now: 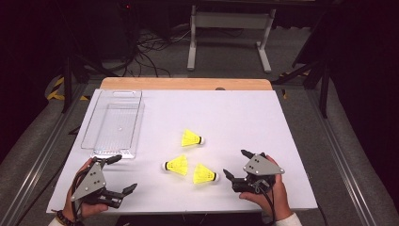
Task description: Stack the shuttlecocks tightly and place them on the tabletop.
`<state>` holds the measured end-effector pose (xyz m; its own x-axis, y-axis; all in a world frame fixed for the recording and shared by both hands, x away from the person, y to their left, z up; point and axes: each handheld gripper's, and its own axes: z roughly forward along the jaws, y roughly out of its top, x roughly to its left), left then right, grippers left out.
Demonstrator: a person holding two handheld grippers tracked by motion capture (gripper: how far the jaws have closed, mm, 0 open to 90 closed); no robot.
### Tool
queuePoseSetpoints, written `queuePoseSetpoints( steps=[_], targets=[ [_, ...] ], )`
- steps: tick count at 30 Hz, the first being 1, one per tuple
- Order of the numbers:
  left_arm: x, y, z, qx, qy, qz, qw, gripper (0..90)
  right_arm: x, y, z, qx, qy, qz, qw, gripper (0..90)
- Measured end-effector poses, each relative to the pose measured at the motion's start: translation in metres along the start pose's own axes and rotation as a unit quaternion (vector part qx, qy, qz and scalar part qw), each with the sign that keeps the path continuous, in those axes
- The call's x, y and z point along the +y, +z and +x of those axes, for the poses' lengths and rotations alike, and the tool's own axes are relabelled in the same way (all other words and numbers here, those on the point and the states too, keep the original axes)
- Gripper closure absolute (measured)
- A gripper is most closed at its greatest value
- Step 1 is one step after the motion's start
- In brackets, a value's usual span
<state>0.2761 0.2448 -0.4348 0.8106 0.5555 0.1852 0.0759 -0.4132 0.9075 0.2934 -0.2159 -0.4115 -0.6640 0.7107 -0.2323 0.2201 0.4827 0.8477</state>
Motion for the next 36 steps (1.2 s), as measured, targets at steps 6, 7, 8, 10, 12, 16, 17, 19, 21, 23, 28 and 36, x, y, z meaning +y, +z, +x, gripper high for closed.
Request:
queuePoseSetpoints(
  steps=[6,7,8,10,12,16,17,19,21,23,28,36],
  targets=[
    [-0.009,-0.005,-0.001,-0.001,0.007,0.016,0.9998,4.9,0.015,0.005,-0.002,0.017,-0.002,0.001,0.9999,16.6],
    [-0.010,-0.006,-0.001,-0.004,0.005,0.016,0.9998,5.0,0.017,0.006,-0.003,0.019,-0.002,0.001,0.9998,16.8],
    [-0.012,-0.007,0.000,-0.005,0.003,0.015,0.9999,5.0,0.020,0.008,-0.003,0.022,-0.001,0.003,0.9998,17.3],
    [-0.013,-0.008,0.000,-0.005,-0.001,0.013,0.9999,5.1,0.025,0.012,-0.004,0.027,-0.005,0.008,0.9996,18.5],
    [-0.012,-0.009,0.001,-0.006,-0.007,0.006,0.9999,5.2,0.029,0.015,-0.004,0.033,-0.004,0.009,0.9994,18.9],
    [-0.012,-0.006,0.002,-0.010,-0.004,0.009,0.9999,5.3,0.043,0.024,-0.007,0.038,-0.002,0.012,0.9992,20.6],
    [-0.012,-0.006,0.002,-0.010,-0.004,0.009,0.9999,5.2,0.047,0.027,-0.007,0.036,-0.004,0.014,0.9992,20.6],
    [-0.012,-0.006,0.002,-0.008,-0.003,0.009,0.9999,5.1,0.051,0.029,-0.007,0.037,-0.005,0.013,0.9992,20.7],
    [-0.012,-0.006,0.003,-0.012,-0.002,0.008,0.9999,5.1,0.058,0.036,-0.007,0.042,-0.005,0.015,0.9990,20.7],
    [-0.012,-0.007,0.004,-0.012,-0.003,0.003,0.9999,5.1,0.061,0.038,-0.007,0.043,-0.007,0.016,0.9989,20.9],
    [-0.012,-0.006,0.003,-0.013,0.002,0.009,0.9999,5.2,0.075,0.046,-0.007,0.044,-0.008,0.019,0.9988,22.5],
    [-0.012,-0.004,0.003,-0.023,0.003,0.009,0.9997,5.6,0.100,0.060,-0.010,0.049,-0.013,0.023,0.9984,23.7]
  ],
)
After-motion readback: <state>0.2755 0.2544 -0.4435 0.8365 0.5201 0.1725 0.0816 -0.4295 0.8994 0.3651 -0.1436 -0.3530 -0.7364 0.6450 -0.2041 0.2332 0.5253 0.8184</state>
